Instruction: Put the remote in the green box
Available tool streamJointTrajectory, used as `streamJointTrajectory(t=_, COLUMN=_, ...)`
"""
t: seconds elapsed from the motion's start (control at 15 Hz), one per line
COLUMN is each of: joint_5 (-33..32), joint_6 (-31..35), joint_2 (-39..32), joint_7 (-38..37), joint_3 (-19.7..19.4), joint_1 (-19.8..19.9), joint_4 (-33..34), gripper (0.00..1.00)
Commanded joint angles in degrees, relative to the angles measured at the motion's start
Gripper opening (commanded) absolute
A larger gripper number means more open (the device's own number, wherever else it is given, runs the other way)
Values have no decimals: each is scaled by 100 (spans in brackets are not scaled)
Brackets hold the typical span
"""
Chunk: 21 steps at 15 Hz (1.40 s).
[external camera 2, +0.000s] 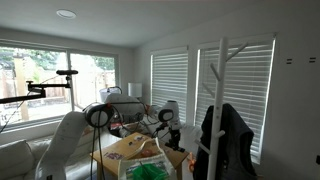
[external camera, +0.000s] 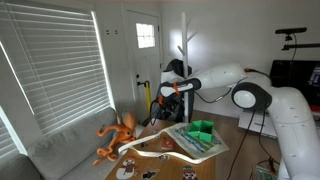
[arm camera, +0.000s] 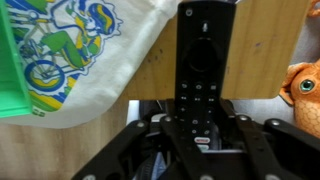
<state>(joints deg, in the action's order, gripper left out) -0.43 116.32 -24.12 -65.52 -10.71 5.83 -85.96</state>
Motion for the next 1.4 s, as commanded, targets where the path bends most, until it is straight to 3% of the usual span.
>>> streamJointTrajectory(t=0.0, joint_5=-134, joint_6=139, joint_2=1112, joint_7=-402, joint_3=-131, joint_1=-116, joint_4=-1379, gripper=17)
streamJointTrajectory(t=0.27, joint_5=-1210, joint_6=-67, joint_2=2050, joint_7=-1548, joint_3=-292, joint_1=-229, joint_4=-2528, gripper=17)
streamJointTrajectory(t=0.53, joint_5=-2009, joint_6=-310, joint_2=3142, joint_7=-2465, joint_3=-80, joint_1=-81, joint_4=-3711, gripper=17)
streamJointTrajectory(t=0.73, joint_5=-2186, joint_6=-488, joint_2=4019, joint_7=-2770, joint_3=119, joint_1=116, joint_4=-4523, gripper=17)
streamJointTrajectory(t=0.93, joint_5=-1806, joint_6=-148, joint_2=4448, joint_7=-2527, joint_3=195, joint_1=270, joint_4=-4933, gripper=17)
streamJointTrajectory(t=1.0, joint_5=-1886, joint_6=-422, joint_2=3999, joint_7=-2512, joint_3=268, joint_1=327, joint_4=-4523, gripper=42)
streamJointTrajectory(t=1.13, joint_5=-1858, joint_6=-315, joint_2=4272, joint_7=-2498, joint_3=310, joint_1=383, joint_4=-4753, gripper=42)
streamJointTrajectory(t=1.2, joint_5=-1853, joint_6=-300, joint_2=4318, joint_7=-2495, joint_3=316, joint_1=387, joint_4=-4796, gripper=17)
streamJointTrajectory(t=1.33, joint_5=-1881, joint_6=-349, joint_2=4246, joint_7=-2280, joint_3=318, joint_1=413, joint_4=-4796, gripper=17)
